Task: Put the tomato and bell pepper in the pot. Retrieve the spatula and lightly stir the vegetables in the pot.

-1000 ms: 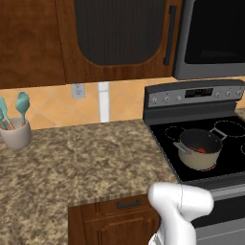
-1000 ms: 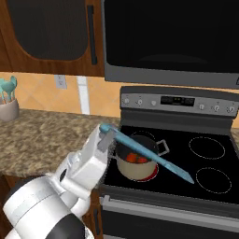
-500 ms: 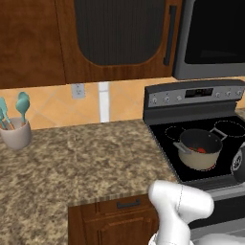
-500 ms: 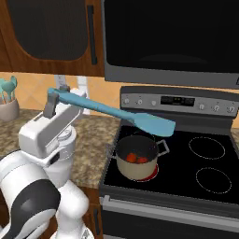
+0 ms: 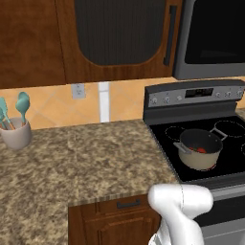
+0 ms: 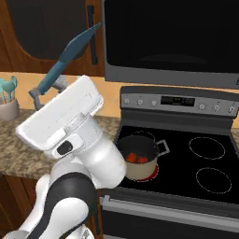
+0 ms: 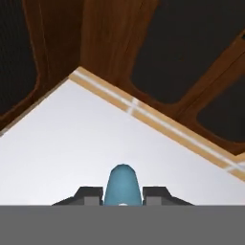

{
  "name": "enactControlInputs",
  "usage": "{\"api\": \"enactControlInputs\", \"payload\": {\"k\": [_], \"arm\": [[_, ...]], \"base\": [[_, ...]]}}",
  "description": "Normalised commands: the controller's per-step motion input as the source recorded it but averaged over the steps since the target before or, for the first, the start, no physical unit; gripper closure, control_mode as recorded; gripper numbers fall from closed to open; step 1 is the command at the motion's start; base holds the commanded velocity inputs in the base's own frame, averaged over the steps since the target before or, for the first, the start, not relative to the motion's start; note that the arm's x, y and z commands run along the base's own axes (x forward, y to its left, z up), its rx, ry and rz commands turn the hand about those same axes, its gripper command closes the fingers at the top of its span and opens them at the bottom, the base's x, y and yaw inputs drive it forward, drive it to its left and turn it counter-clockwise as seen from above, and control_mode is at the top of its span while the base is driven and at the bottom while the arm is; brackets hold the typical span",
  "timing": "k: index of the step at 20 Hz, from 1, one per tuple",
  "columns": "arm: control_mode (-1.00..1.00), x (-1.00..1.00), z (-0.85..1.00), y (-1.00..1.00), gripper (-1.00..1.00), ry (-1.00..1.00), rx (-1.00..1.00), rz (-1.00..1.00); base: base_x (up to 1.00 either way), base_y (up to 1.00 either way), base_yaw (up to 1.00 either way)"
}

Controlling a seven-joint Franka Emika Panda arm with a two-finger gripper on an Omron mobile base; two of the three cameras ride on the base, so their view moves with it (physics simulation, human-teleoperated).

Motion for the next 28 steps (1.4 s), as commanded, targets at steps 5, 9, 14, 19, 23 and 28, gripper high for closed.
{"api": "enactControlInputs", "payload": {"k": [5, 9, 14, 19, 23, 28], "arm": [[-1.0, -0.04, -0.37, -0.16, 1.0, -0.04, -0.79, -0.67], [-1.0, 0.21, -0.66, 0.0, 1.0, 0.0, -0.64, -0.73], [-1.0, 0.84, -0.82, 0.38, 1.0, 0.03, -0.36, -0.65], [-1.0, 0.73, -0.2, 0.31, 1.0, -0.1, -0.15, -0.13], [-1.0, 0.33, -0.12, 0.1, 1.0, -0.37, -0.68, -0.14], [-1.0, 0.11, -0.11, 0.0, 1.0, -0.53, -0.65, -0.11]], "base": [[0.0, 0.0, 0.0], [0.0, 0.0, 0.0], [0.0, 0.0, 0.0], [0.0, 0.0, 0.0], [0.0, 0.0, 0.0], [0.0, 0.0, 0.0]]}}
